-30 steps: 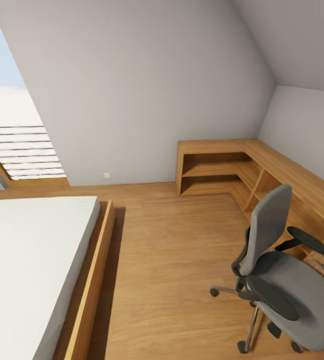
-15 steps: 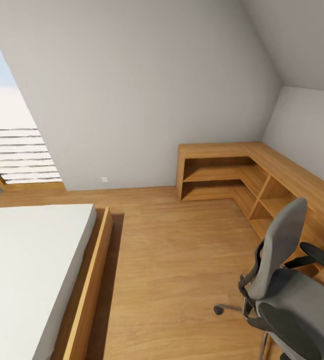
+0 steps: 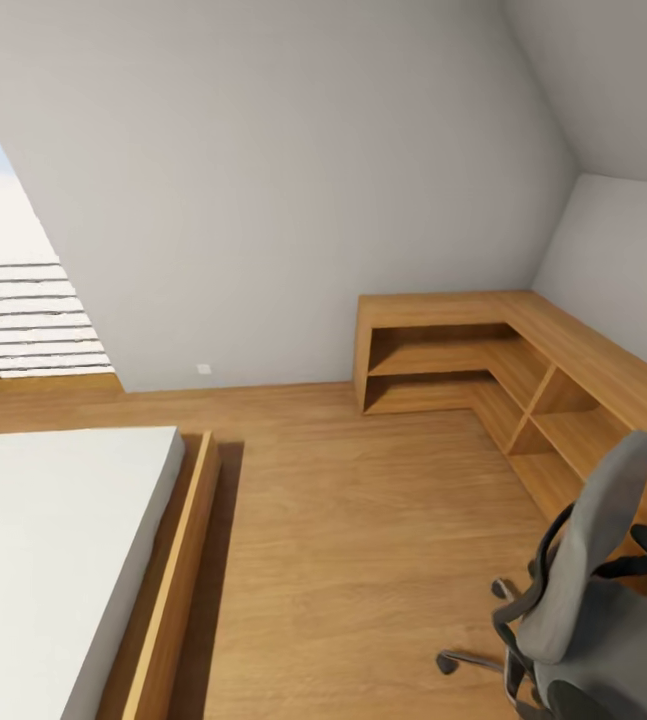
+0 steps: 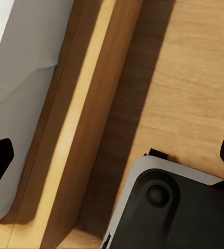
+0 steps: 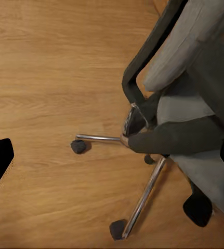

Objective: In the bedroom, organize the workspace by keeping the computer under the desk, ensuring the monitor is on the desk, placing the keyboard on the desk next to the monitor, placing the mouse on the desk next to the keyboard, moving the folder from the swivel chair onto the desk next to the mouse, stacking the notebook on top of the folder with the pen on top of the notebook, and positioning the swivel chair next to the desk.

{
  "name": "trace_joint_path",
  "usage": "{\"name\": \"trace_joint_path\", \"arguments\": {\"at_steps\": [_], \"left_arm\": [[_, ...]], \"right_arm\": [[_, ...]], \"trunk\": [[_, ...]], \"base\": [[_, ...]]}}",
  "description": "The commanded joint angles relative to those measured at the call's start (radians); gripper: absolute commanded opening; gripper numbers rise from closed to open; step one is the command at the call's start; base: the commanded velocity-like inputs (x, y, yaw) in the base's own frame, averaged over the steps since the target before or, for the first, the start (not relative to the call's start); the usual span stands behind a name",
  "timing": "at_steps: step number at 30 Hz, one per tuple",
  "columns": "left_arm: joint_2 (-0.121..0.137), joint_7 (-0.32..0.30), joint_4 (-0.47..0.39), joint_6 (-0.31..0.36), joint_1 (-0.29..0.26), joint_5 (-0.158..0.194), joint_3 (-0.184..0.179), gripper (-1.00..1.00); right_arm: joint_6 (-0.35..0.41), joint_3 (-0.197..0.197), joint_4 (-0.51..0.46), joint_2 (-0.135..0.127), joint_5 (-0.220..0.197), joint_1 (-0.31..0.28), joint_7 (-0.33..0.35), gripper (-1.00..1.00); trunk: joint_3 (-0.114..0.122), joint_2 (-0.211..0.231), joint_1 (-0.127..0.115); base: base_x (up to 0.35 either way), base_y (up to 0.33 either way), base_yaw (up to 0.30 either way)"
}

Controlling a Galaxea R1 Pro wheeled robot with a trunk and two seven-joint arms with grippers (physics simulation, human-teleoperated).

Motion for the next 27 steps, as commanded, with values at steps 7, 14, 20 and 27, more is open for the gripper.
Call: {"name": "trace_joint_path", "arguments": {"at_steps": [7, 14, 20, 27], "left_arm": [[0.001, 0.008, -0.003, -0.001, 0.000, 0.005, -0.009, 1.00], [0.001, 0.008, -0.003, -0.001, 0.000, 0.005, -0.009, 1.00], [0.001, 0.008, -0.003, -0.001, 0.000, 0.005, -0.009, 1.00], [0.001, 0.008, -0.003, -0.001, 0.000, 0.006, -0.009, 1.00]], "right_arm": [[0.000, 0.008, 0.000, 0.000, 0.000, 0.000, -0.007, 1.00], [0.000, 0.007, 0.000, 0.000, -0.001, 0.000, -0.007, 1.00], [0.000, 0.005, 0.000, 0.000, -0.001, -0.001, -0.007, 1.00], [0.000, 0.005, -0.001, 0.001, -0.001, 0.000, -0.007, 1.00]], "trunk": [[-0.002, -0.002, 0.001], [-0.002, -0.002, 0.001], [-0.002, -0.002, 0.001], [-0.002, -0.002, 0.001]], "base": [[0.330, 0.000, 0.000], [0.330, 0.000, 0.000], [0.331, 0.000, 0.000], [0.331, 0.000, 0.000]]}}
